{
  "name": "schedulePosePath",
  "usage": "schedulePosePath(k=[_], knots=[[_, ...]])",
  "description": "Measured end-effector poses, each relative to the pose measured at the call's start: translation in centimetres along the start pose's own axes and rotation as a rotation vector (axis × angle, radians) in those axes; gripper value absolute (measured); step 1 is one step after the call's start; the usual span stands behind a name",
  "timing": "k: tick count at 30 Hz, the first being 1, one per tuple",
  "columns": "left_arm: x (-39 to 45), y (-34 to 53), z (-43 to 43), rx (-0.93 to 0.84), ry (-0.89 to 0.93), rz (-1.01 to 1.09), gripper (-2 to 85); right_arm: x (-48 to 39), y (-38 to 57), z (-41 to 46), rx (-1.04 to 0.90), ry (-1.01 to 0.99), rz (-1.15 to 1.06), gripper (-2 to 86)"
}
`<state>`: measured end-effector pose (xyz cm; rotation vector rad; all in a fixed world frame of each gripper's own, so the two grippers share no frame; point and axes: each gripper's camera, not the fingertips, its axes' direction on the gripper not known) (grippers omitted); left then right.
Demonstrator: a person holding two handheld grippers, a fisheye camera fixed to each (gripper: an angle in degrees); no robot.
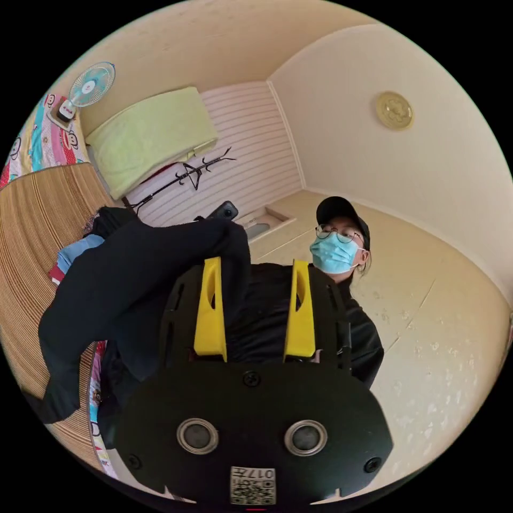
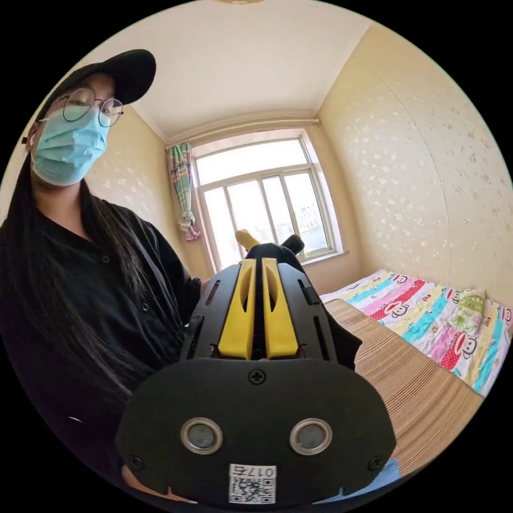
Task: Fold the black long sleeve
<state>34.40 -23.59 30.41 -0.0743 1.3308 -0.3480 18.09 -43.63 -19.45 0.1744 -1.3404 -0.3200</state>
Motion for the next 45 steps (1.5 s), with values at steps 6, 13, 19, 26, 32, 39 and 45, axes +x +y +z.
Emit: schedulePosePath(k=[6,13,19,26,32,39,45], knots=[[1.3,2.3,3.5,0.130,-0.292,-0.119,9.5,1.1,-0.5,5.0,-0.109,0.105,0.093,2.3],[4.3,5.0,6.7,0.117,-0.215,0.127,0.1,1.0,-0.4,4.2,-0.006,-0.169,0.030,2.3],[13.7,6.4,7.4,0.047,-0.069,0.582,-0.7,1.9,2.6,1.9,0.027,-0.037,0.040,3.7],[20.4,6.9,4.9,0.120,0.256,0.824,-0.7,4.8,8.3,6.2,-0.227,0.031,0.224,11.7],[25.6,5.2,7.9,0.019,0.458,0.957,-0.7,7.4,11.4,10.6,-0.323,-0.082,0.354,15.2],[29.5,4.6,10.4,-0.012,0.550,0.960,-0.7,9.1,9.7,14.0,-0.203,-0.073,0.380,17.2],[35.5,7.4,8.0,0.017,0.312,0.949,-0.7,8.8,5.1,12.6,-0.058,0.004,0.316,4.1]])
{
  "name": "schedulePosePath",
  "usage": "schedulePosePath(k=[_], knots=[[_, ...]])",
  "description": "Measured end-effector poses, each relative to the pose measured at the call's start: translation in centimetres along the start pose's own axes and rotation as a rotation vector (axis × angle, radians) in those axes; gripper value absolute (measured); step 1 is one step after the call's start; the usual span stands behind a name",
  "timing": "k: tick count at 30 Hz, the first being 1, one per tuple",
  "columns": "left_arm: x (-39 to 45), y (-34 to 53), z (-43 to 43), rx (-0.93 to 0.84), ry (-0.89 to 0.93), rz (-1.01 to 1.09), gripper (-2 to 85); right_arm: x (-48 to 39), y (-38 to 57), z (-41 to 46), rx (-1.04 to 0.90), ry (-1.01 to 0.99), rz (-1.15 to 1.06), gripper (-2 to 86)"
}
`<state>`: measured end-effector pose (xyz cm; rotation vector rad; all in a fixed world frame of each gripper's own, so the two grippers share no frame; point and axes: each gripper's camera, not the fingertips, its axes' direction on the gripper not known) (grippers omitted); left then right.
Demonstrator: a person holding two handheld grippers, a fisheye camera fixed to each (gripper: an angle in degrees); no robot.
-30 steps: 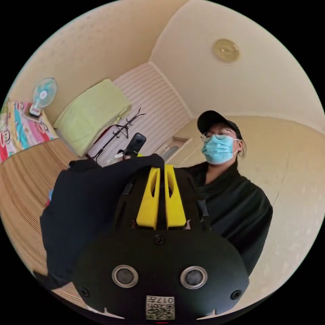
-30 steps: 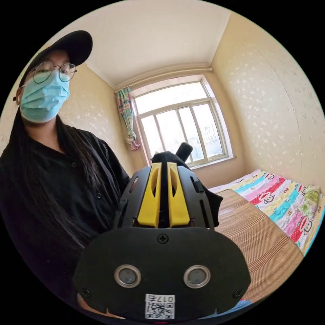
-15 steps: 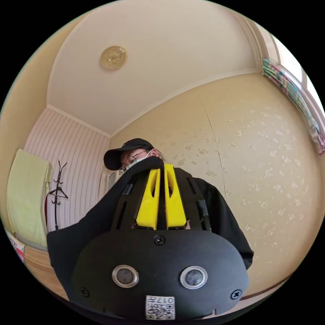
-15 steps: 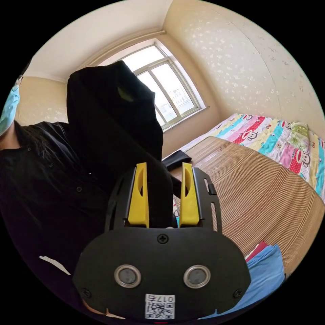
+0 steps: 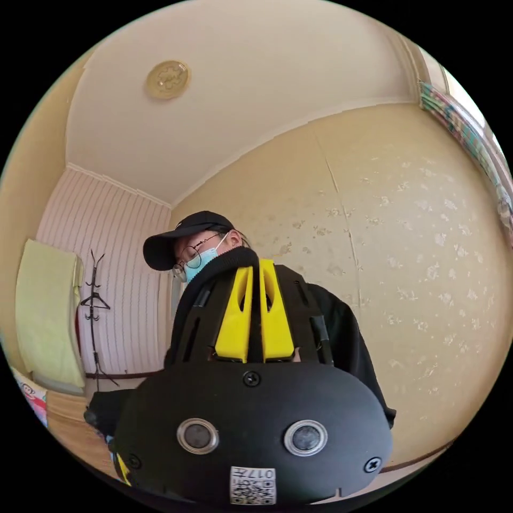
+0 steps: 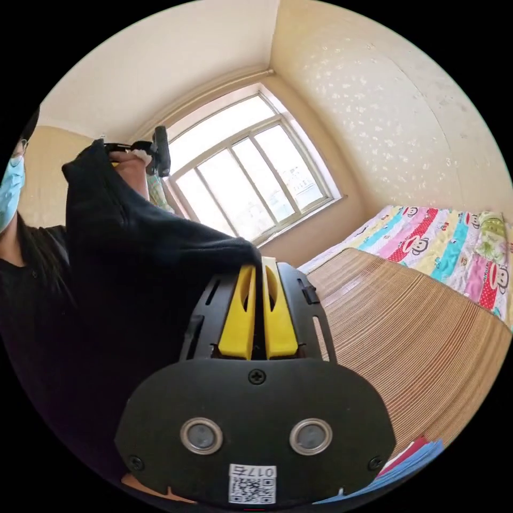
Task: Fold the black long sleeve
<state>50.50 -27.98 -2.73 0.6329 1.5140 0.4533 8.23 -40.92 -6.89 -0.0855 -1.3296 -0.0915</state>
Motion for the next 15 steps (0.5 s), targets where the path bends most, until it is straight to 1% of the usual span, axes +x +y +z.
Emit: schedulePosePath(k=[1,2,3,4,5,6,7,8,10,12,13,15], knots=[[3.2,-1.0,-0.9,-0.012,-0.142,0.023,-0.7,0.2,-1.0,-2.9,0.101,0.038,0.025,3.8],[6.9,-1.8,-1.8,-0.023,-0.313,0.043,-0.7,0.3,-1.6,-4.5,0.154,0.043,0.040,3.8],[8.7,-2.1,-2.2,-0.028,-0.406,0.049,-0.7,0.3,-2.8,-7.6,0.252,0.034,0.050,3.7],[12.0,-2.6,-2.9,-0.041,-0.612,0.032,-0.8,-0.1,-4.1,-10.3,0.328,0.026,0.024,3.7],[14.7,-3.1,-3.4,-0.047,-0.823,-0.019,-0.8,-0.5,-4.7,-11.5,0.347,0.022,-0.001,3.6],[15.8,-3.3,-3.6,-0.046,-0.923,-0.048,-0.8,-1.7,-6.1,-13.2,0.351,0.035,-0.060,3.6],[17.9,-3.5,-3.8,-0.042,-1.083,-0.078,-0.8,-3.4,-7.2,-14.3,0.341,0.068,-0.126,3.6],[19.2,-3.6,-3.8,-0.049,-1.188,-0.093,-0.8,-4.3,-7.6,-14.6,0.334,0.084,-0.159,3.6],[20.1,-3.3,-3.9,-0.038,-1.291,-0.133,-0.8,-7.6,-8.1,-14.7,0.280,0.125,-0.273,3.5],[20.6,-2.5,-4.3,-0.009,-1.371,-0.178,-0.8,-9.2,-6.9,-14.0,0.236,0.128,-0.336,3.4],[21.0,-1.7,-4.9,0.013,-1.429,-0.218,-0.8,-9.6,-5.7,-13.4,0.211,0.129,-0.339,3.4],[21.9,-0.3,-6.2,0.065,-1.468,-0.302,-0.8,-9.5,-3.5,-13.1,0.187,0.117,-0.294,3.4]])
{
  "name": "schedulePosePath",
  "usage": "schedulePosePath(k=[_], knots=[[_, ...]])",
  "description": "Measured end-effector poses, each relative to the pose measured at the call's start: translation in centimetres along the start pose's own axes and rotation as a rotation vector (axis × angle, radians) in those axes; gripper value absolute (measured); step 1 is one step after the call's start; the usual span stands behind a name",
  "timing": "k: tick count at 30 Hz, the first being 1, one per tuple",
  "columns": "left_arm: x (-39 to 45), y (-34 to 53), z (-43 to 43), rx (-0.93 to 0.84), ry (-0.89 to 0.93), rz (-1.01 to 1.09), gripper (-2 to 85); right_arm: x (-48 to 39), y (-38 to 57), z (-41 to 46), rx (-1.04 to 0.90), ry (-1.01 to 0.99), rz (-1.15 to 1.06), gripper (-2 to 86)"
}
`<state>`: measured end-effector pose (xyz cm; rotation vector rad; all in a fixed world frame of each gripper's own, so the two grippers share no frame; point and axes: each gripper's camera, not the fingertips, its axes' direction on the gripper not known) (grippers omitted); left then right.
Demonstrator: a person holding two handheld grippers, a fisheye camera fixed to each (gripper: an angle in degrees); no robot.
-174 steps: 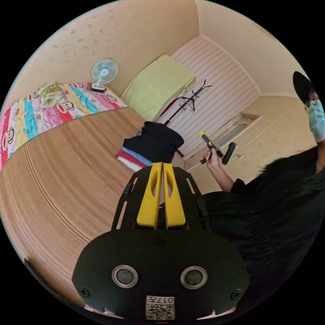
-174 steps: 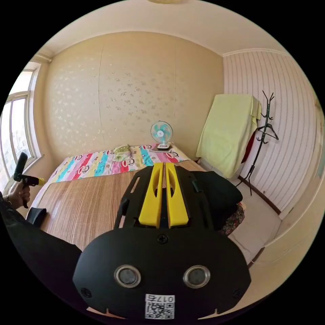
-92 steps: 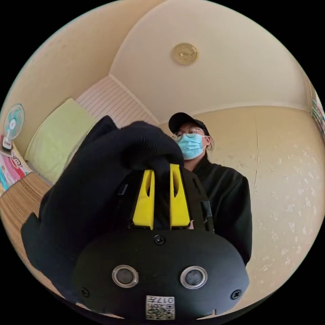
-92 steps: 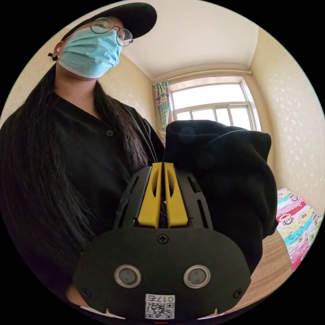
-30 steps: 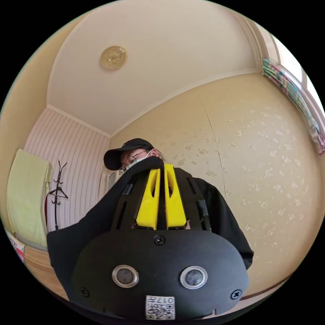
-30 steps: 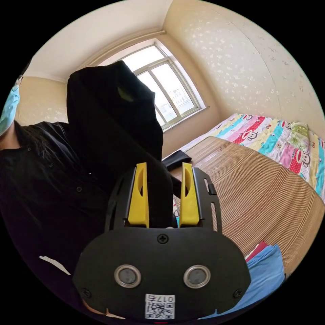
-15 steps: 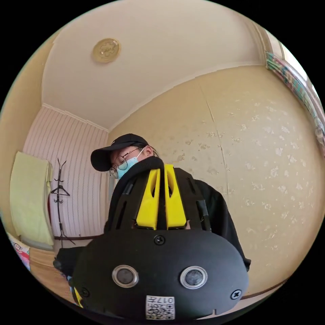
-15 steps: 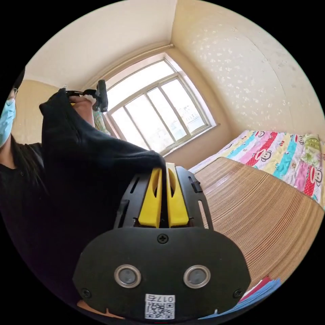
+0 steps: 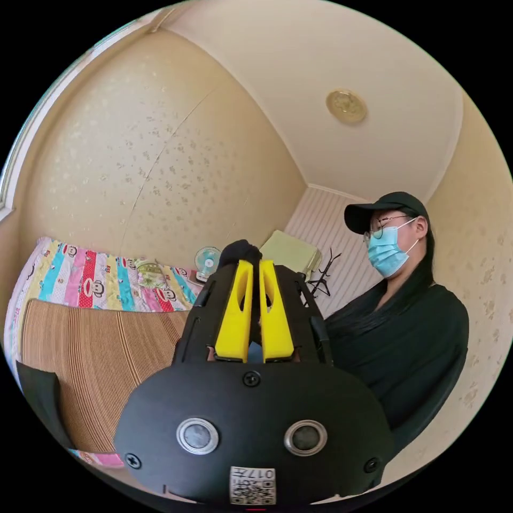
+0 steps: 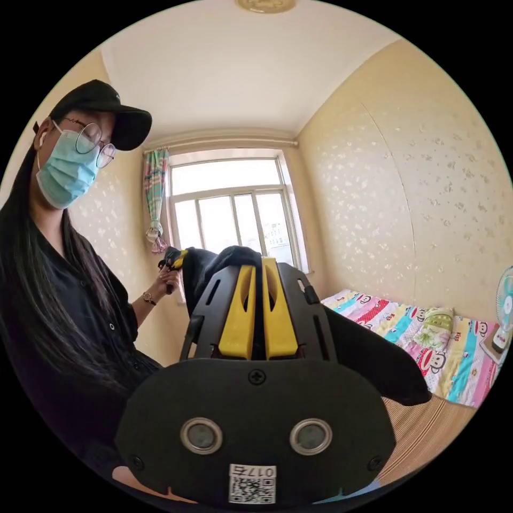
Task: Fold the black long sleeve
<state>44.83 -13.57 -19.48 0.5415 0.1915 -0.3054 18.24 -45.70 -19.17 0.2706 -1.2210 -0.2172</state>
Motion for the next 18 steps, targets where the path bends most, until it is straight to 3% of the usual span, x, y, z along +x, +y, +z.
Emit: schedulePosePath(k=[6,12,15,18], knots=[[-0.5,0.4,-3.1,-0.007,0.040,-0.074,-0.8,-0.9,1.0,-3.3,0.024,0.048,0.091,3.2],[-2.8,-12.3,-3.1,-0.187,-0.049,0.002,-0.8,1.9,-4.5,0.4,-0.060,0.251,0.087,3.2],[-10.0,-18.3,-0.4,-0.401,-0.210,0.013,-0.7,7.7,-4.9,6.0,-0.210,0.357,0.174,3.3],[-24.0,-20.9,4.4,-0.630,-0.312,-0.094,-0.3,16.6,-2.4,13.8,-0.403,0.467,0.288,3.5]])
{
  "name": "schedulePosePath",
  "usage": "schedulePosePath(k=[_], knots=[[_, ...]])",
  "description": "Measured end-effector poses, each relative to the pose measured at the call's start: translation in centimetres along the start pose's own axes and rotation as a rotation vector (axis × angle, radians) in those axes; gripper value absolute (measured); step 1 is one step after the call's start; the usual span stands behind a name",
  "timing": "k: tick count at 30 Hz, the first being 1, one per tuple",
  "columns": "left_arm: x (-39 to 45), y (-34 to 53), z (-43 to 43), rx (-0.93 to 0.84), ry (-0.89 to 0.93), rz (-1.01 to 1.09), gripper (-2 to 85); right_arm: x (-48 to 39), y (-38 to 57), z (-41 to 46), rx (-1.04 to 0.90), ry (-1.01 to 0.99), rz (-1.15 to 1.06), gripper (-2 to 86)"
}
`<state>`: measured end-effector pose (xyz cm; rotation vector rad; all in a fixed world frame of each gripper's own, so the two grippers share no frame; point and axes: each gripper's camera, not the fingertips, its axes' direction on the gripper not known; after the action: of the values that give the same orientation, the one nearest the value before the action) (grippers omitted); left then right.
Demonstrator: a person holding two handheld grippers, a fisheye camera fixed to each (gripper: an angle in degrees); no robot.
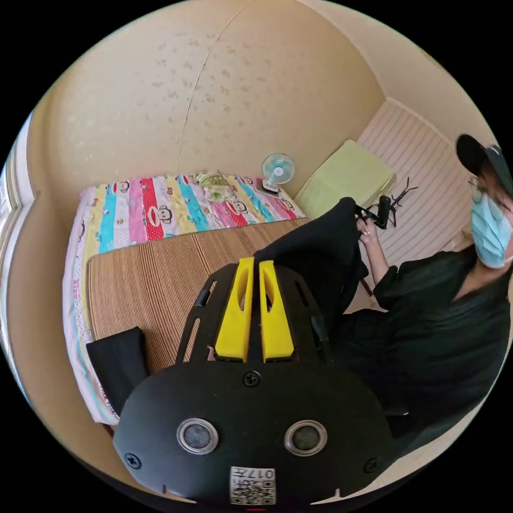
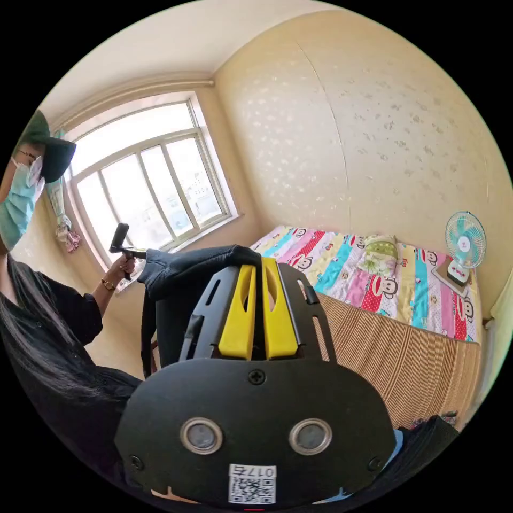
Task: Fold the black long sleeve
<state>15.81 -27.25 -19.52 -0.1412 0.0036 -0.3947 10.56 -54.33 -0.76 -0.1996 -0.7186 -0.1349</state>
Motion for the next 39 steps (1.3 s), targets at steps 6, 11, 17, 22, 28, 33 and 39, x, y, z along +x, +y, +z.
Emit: schedulePosePath(k=[6,11,17,22,28,33,39], knots=[[-25.5,-5.3,13.5,-0.023,0.142,-0.490,4.3,10.2,-1.0,23.8,-0.365,0.389,0.180,5.9],[-32.3,1.4,18.8,-0.100,0.057,-0.676,7.6,13.8,6.4,32.9,-0.551,0.285,0.366,7.6],[-33.9,11.5,22.8,-0.394,-0.087,-0.736,8.6,12.8,19.1,40.5,-0.863,0.148,0.361,8.0],[-36.5,17.1,20.2,-0.544,-0.131,-0.722,4.1,10.7,27.8,41.6,-1.136,0.250,0.155,6.0],[-42.5,20.2,7.0,-0.518,-0.427,-0.929,5.3,17.4,30.1,34.8,-1.052,0.163,0.709,5.1],[-43.1,23.1,-0.8,-0.139,-0.244,-1.191,8.2,25.8,34.9,24.4,-0.291,0.005,1.460,10.2],[-43.4,30.7,-0.1,0.272,0.153,-1.558,10.3,30.9,42.6,23.4,0.322,-0.070,1.922,9.4]])
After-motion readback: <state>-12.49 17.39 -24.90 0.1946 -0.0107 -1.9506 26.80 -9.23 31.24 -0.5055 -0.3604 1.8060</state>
